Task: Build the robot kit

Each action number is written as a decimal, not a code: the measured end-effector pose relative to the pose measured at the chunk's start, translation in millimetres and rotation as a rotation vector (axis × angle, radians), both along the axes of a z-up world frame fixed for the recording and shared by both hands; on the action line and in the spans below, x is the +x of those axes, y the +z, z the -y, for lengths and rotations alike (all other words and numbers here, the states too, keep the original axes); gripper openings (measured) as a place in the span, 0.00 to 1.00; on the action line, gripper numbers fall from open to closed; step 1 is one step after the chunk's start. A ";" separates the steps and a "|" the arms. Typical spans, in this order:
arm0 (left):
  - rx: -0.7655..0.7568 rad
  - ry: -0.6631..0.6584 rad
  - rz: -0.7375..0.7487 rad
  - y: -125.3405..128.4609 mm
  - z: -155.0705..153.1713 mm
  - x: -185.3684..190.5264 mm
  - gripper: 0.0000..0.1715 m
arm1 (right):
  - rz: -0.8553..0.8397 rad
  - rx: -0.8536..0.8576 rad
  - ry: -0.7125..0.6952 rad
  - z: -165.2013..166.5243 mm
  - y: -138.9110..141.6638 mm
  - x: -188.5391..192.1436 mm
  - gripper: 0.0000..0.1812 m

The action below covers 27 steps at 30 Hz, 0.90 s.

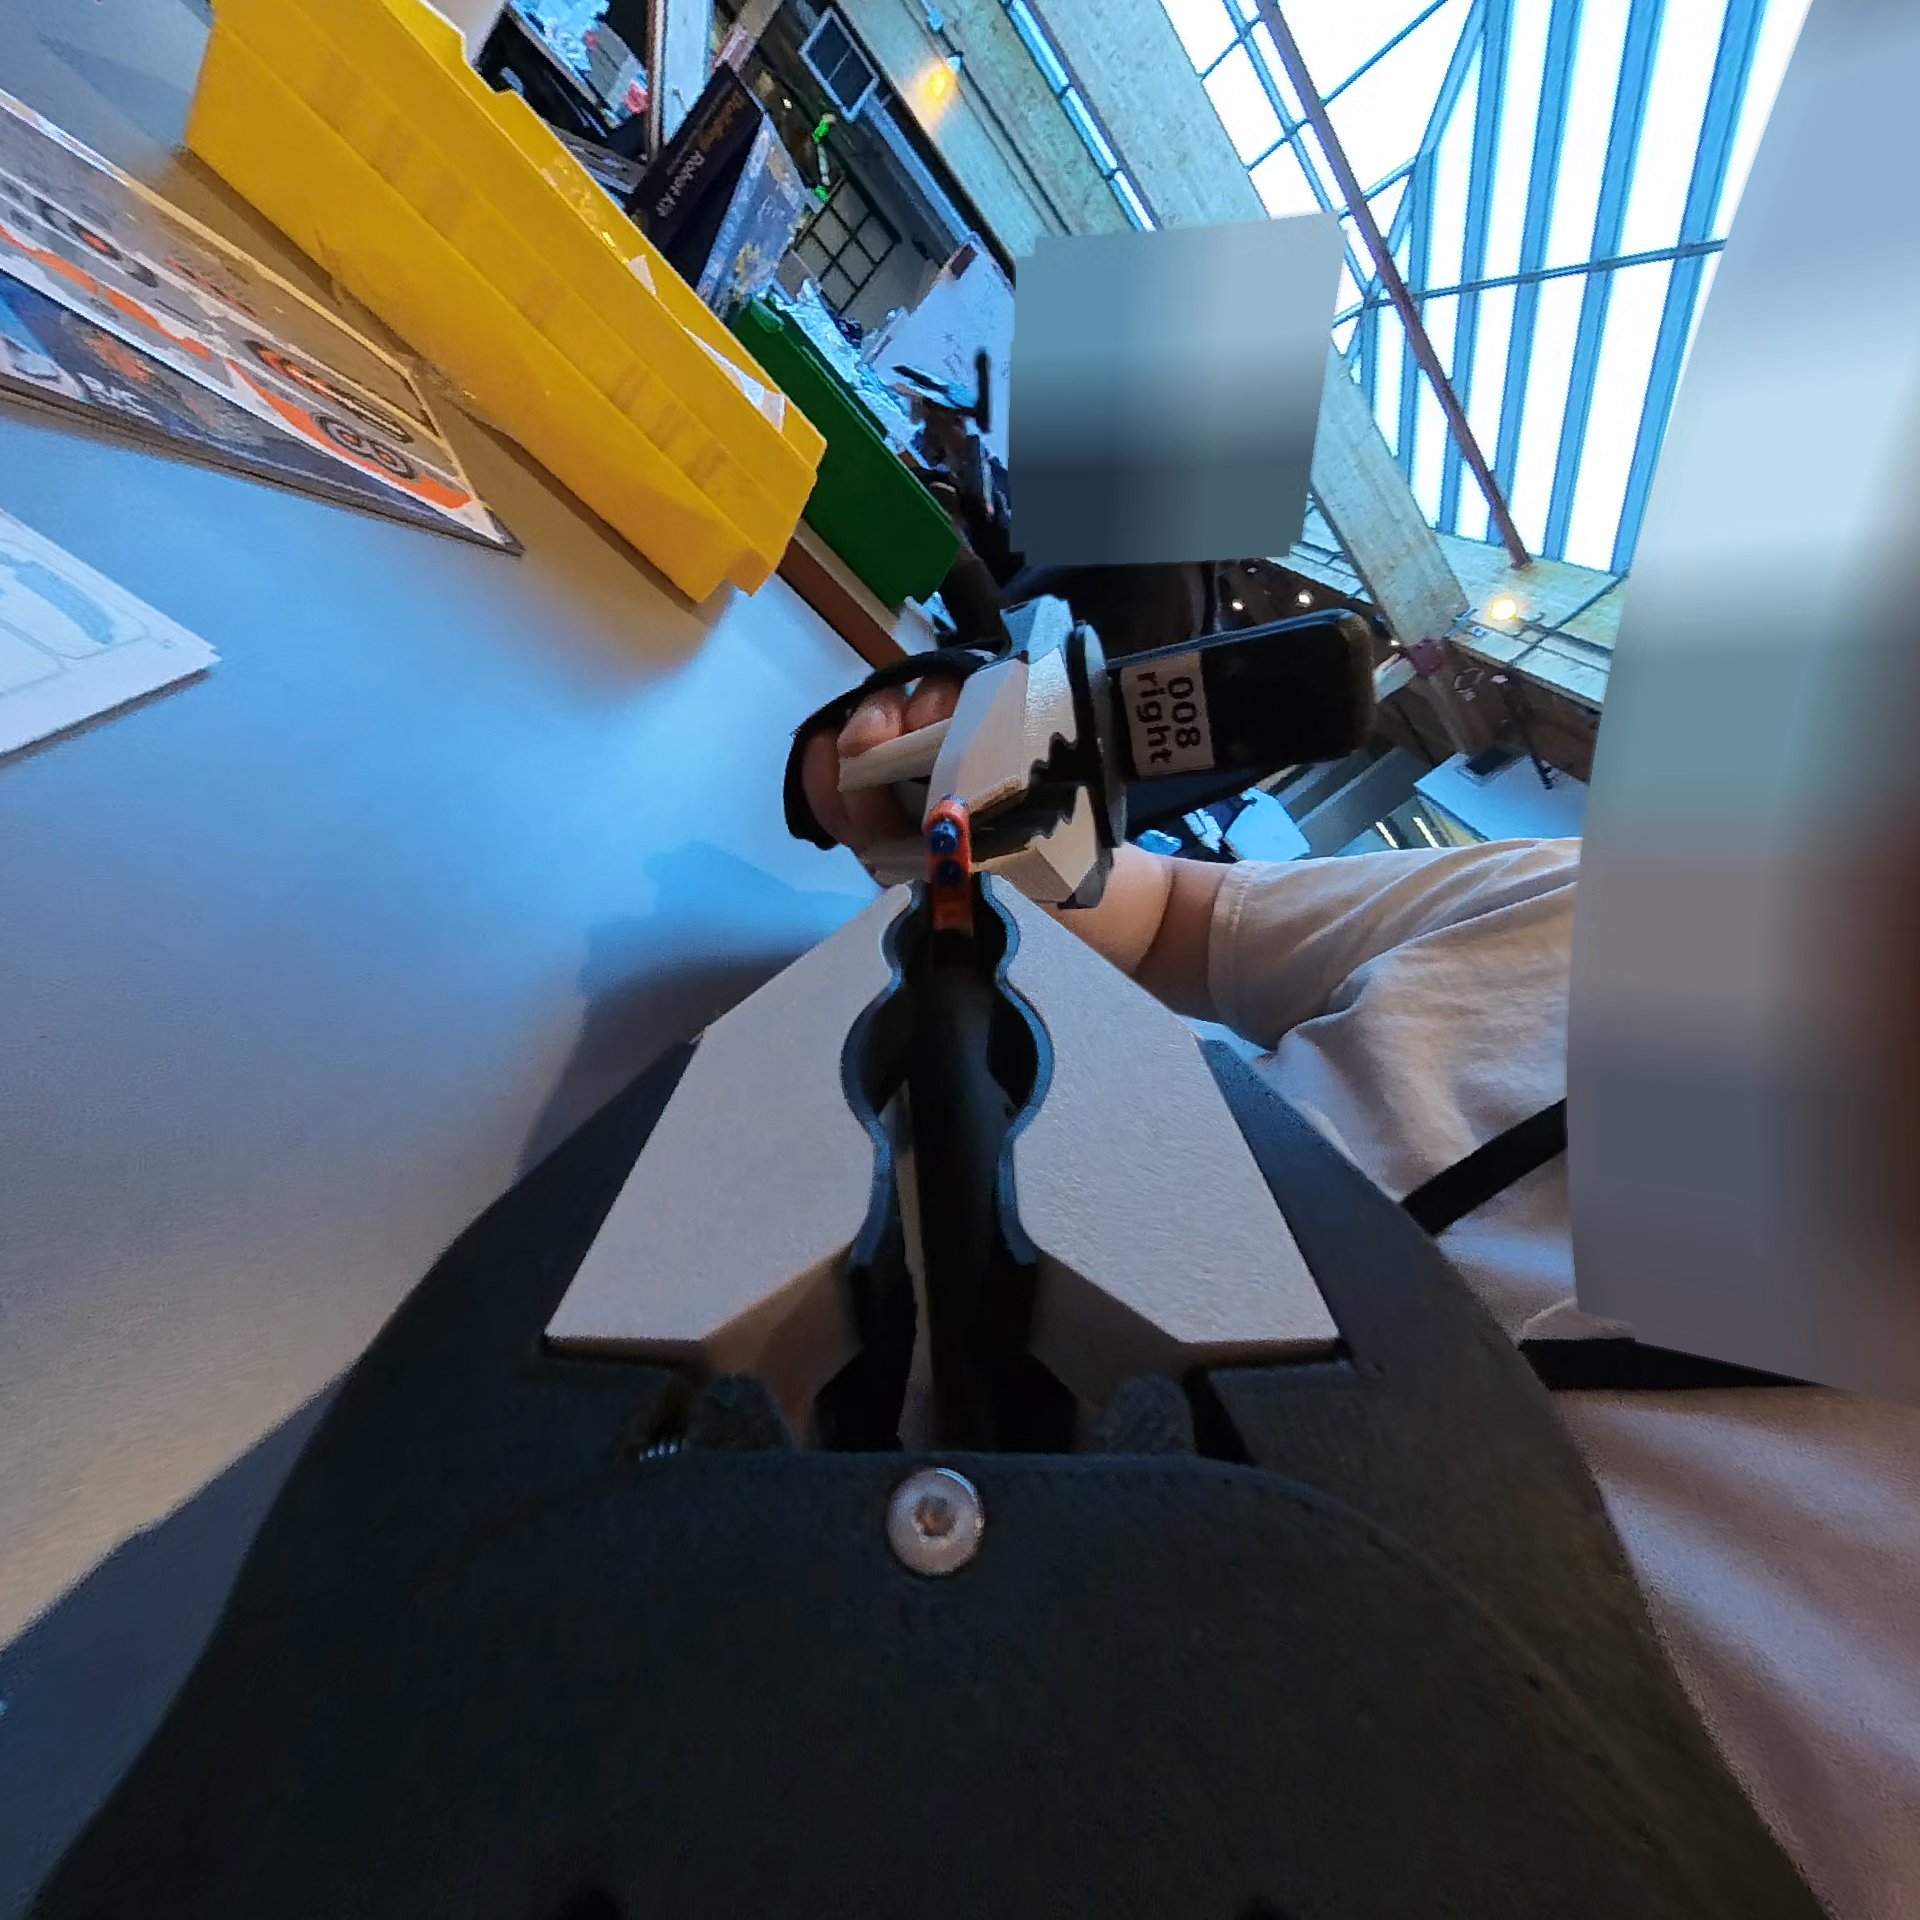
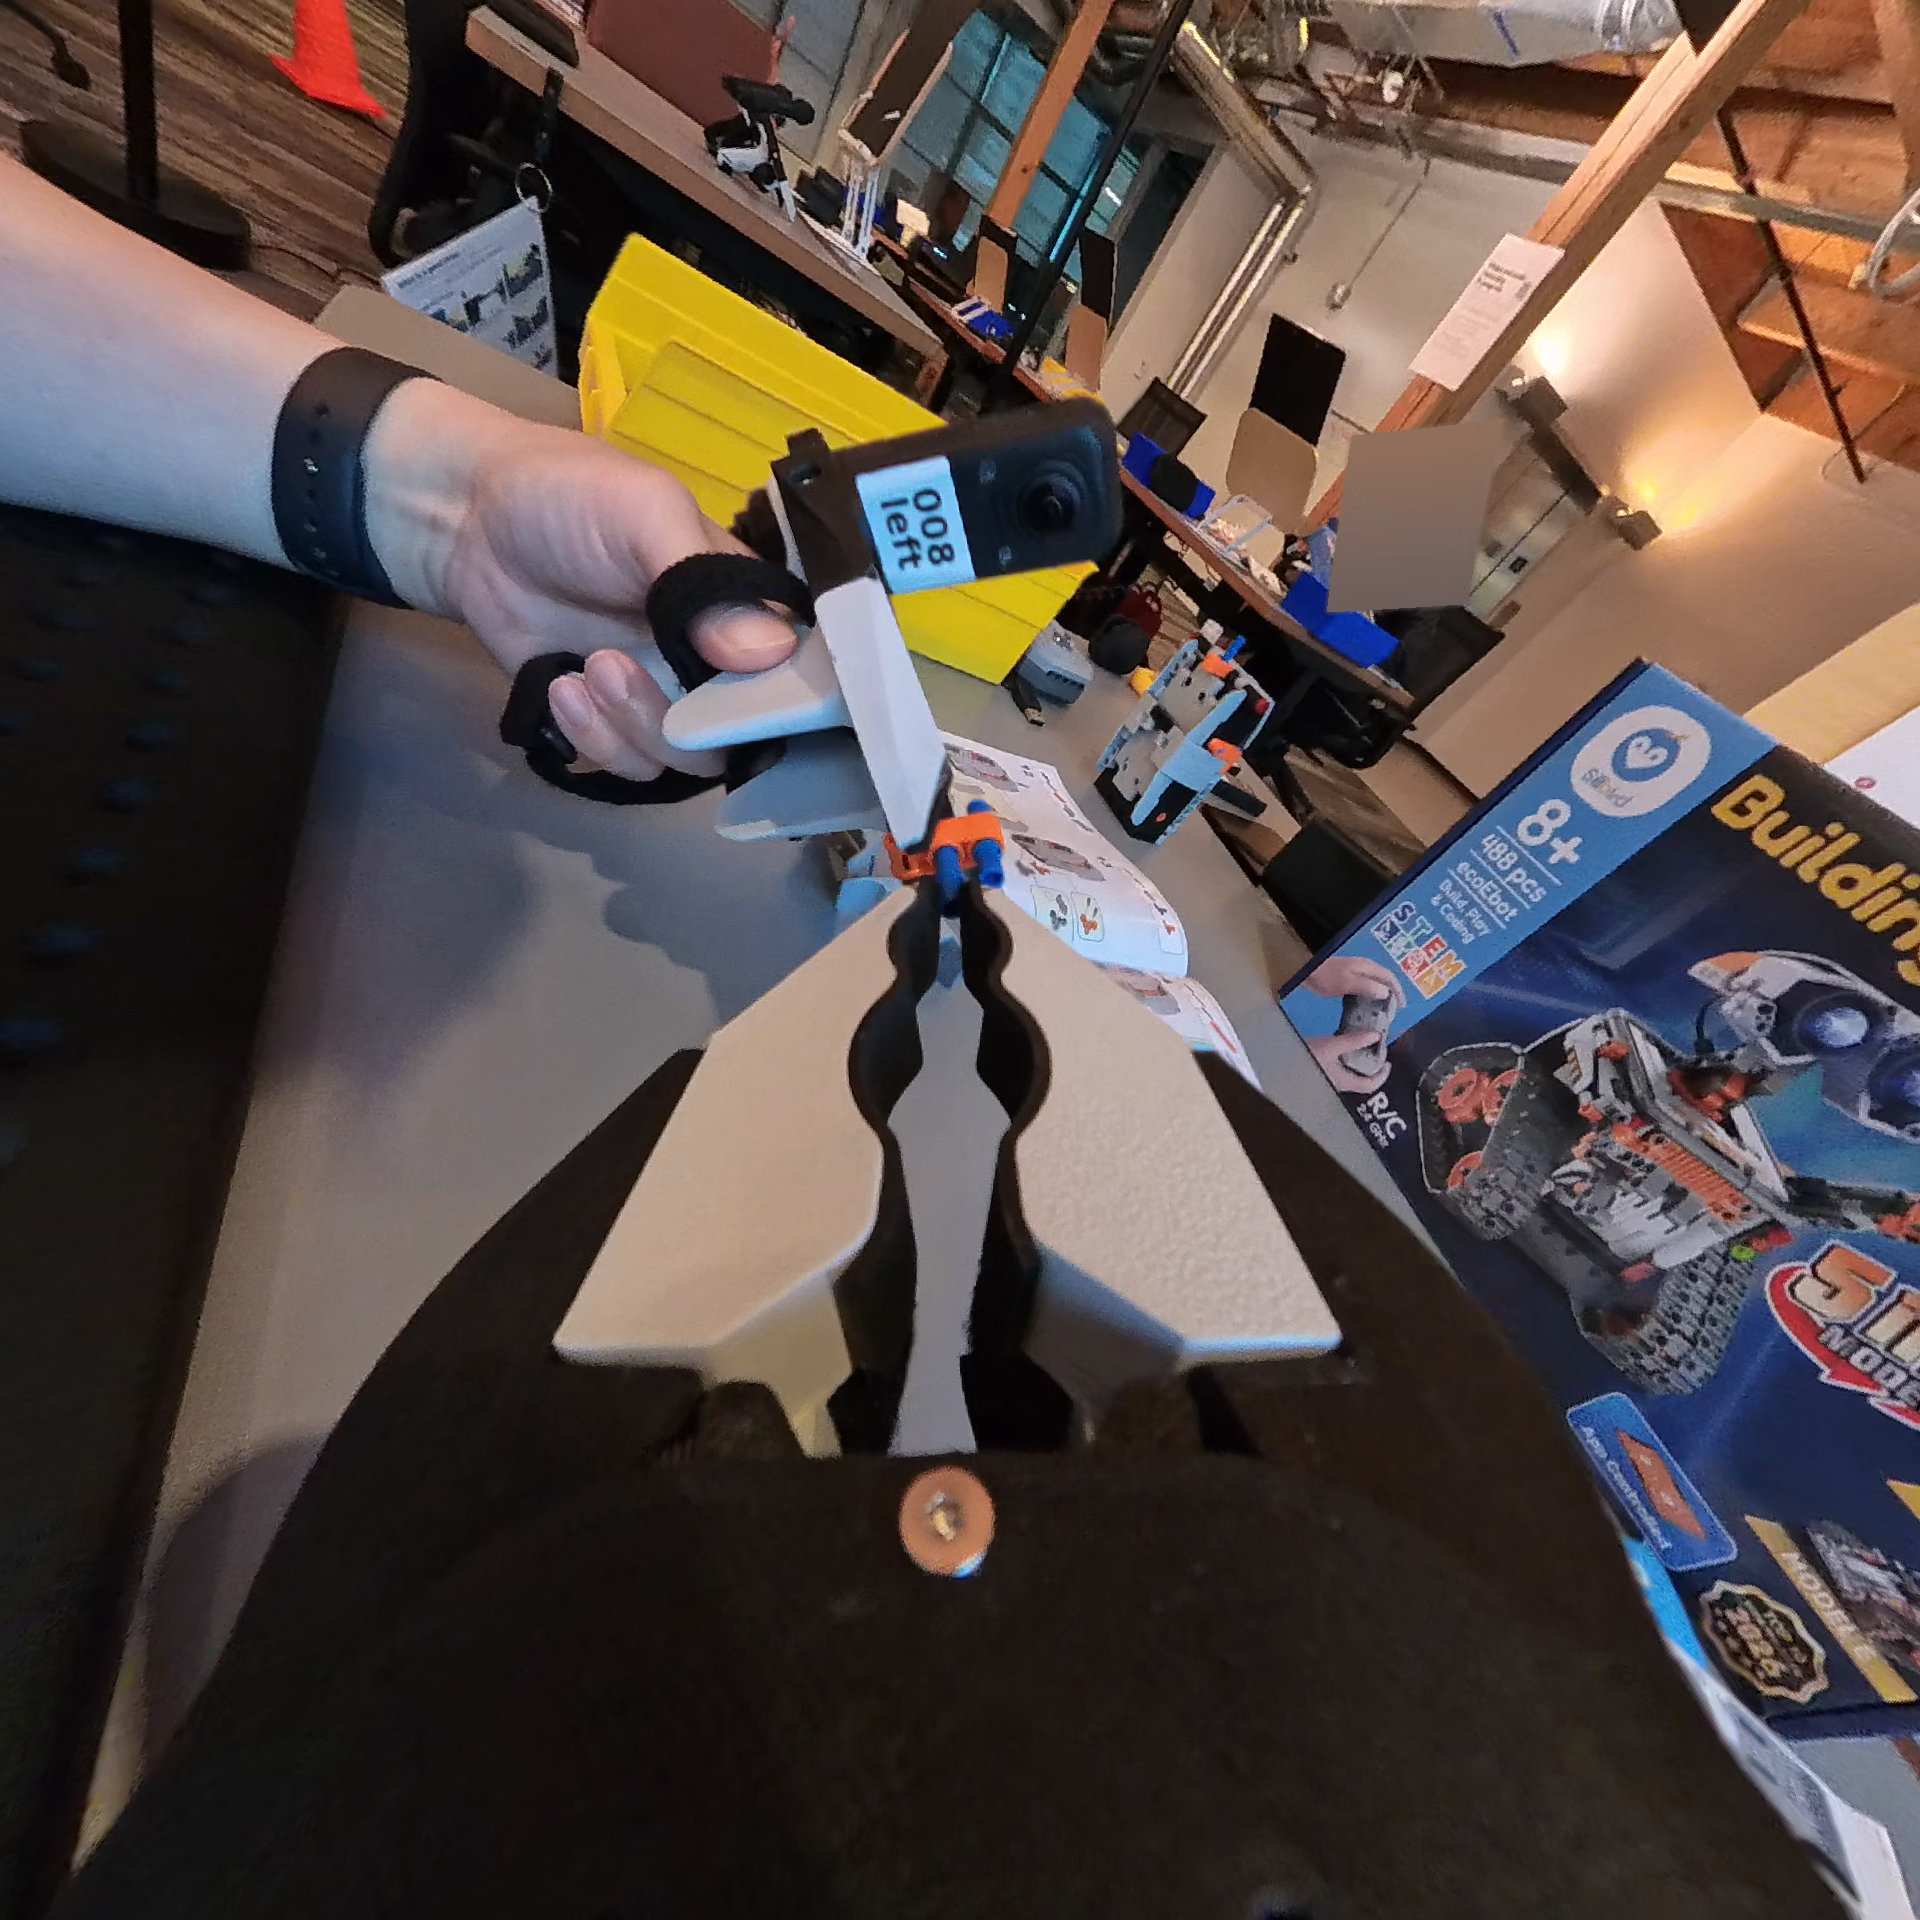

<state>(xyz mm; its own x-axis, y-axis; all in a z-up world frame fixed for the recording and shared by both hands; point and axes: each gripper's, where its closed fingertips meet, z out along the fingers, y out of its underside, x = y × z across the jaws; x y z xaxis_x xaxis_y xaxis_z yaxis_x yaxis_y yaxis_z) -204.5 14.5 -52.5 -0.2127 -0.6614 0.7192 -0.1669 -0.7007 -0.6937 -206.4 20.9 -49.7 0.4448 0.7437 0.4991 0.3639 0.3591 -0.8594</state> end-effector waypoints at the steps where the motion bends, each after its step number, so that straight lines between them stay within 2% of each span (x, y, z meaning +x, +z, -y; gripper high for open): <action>1: 0.016 0.019 -0.008 -0.5 -2.7 0.0 0.03 | -0.022 -0.029 -0.005 -3.1 -0.7 0.4 0.02; 4: 0.127 0.072 -0.030 0.5 -7.9 -0.1 0.03 | -0.221 -0.354 0.097 -8.7 -1.9 0.7 0.02; 6: 0.201 0.101 -0.007 6.2 -7.8 0.2 0.03 | -0.375 -0.572 0.168 -11.4 3.0 3.5 0.07; 9: 0.254 0.135 0.010 9.6 -10.9 -0.2 0.03 | -0.523 -0.760 0.224 -14.4 3.5 6.4 0.10; 12: 0.264 0.149 0.026 11.4 -11.7 1.3 0.03 | -0.634 -0.886 0.296 -12.4 10.1 2.7 0.06; 14: 0.279 0.162 0.033 12.1 -13.0 2.1 0.03 | -0.684 -0.922 0.317 -12.9 13.9 2.6 0.02; 22: 0.273 0.163 0.028 8.4 -14.1 4.8 0.03 | -0.671 -0.920 0.291 -15.4 9.6 5.2 0.01; 24: 0.268 0.158 0.037 10.2 -13.5 4.7 0.09 | -0.651 -0.911 0.281 -16.1 7.2 6.9 0.01; 27: 0.288 0.193 0.047 13.2 -18.6 1.5 0.08 | -0.644 -0.919 0.278 -16.8 5.3 9.5 0.01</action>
